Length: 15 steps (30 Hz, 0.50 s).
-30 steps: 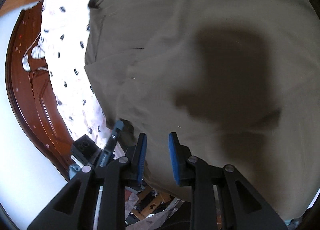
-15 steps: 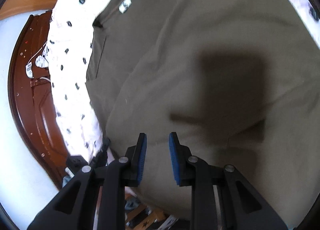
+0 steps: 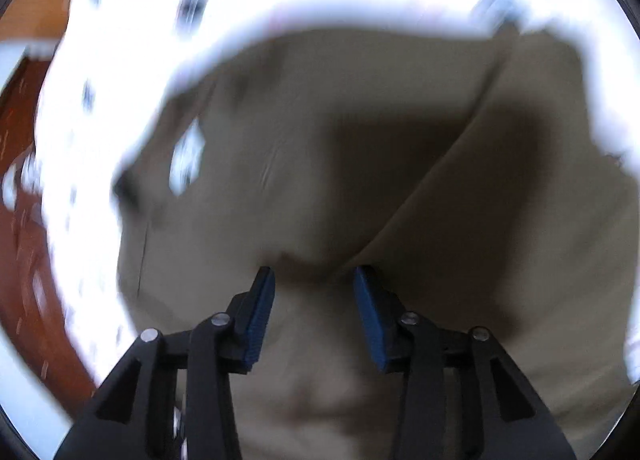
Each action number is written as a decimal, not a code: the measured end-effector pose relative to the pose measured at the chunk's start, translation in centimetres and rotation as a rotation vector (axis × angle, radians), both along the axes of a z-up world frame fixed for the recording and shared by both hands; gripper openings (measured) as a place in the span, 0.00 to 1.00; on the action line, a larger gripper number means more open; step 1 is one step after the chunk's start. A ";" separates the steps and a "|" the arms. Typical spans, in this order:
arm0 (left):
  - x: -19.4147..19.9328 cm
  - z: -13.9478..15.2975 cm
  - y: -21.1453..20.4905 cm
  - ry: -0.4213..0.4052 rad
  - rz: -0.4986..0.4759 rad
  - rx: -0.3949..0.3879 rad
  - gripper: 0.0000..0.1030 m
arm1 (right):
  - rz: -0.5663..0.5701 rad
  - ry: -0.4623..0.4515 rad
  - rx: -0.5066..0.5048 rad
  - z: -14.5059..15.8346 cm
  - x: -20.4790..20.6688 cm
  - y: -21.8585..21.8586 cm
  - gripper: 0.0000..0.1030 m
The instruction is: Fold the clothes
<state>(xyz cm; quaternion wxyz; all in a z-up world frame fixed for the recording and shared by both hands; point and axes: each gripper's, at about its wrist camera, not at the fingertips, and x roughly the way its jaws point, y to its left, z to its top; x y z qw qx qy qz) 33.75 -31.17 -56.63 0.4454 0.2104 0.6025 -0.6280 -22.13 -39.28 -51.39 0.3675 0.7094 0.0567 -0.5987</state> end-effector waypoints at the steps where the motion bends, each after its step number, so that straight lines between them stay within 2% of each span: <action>1: 0.1 0.1 0.0 -0.003 0.004 -0.002 0.02 | -0.037 0.037 -0.027 1.1 -1.0 0.4 0.43; 3: 0.5 0.2 0.1 -0.013 0.018 -0.003 0.02 | 0.009 0.033 -0.071 2.6 -0.9 0.6 0.46; 5: 1.2 0.3 0.4 -0.016 0.038 -0.002 0.02 | 0.130 -0.038 -0.108 3.0 1.1 0.4 0.60; 7: 1.8 0.5 0.9 -0.014 0.052 -0.003 0.02 | 0.270 -0.184 -0.139 2.1 4.5 0.5 0.61; 9: 2.0 1.3 1.4 -0.005 0.050 -0.033 0.02 | 0.373 -0.244 -0.092 0.5 7.5 0.6 0.61; 12: 0.3 3.3 2.3 0.017 -0.030 -0.130 0.02 | 0.453 -0.250 -0.018 -2.4 10.4 0.4 0.61; 15: -3.3 3.6 2.9 0.055 -0.147 -0.143 0.02 | 0.426 -0.237 -0.003 -4.2 10.9 0.4 0.61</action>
